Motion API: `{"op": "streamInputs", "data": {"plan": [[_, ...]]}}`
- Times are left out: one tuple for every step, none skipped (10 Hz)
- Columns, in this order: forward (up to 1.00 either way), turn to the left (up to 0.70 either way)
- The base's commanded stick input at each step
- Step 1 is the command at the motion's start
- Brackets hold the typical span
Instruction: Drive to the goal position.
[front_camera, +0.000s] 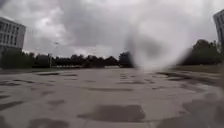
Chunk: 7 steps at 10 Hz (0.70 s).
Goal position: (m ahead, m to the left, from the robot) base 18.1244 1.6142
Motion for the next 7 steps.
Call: {"op": "streamInputs", "data": {"plan": [[0.7, 0.0], [0.7, 0.0], [0.7, 0.0], [0.7, 0.0], [0.7, 0.0], [0.7, 0.0], [0.7, 0.0]]}}
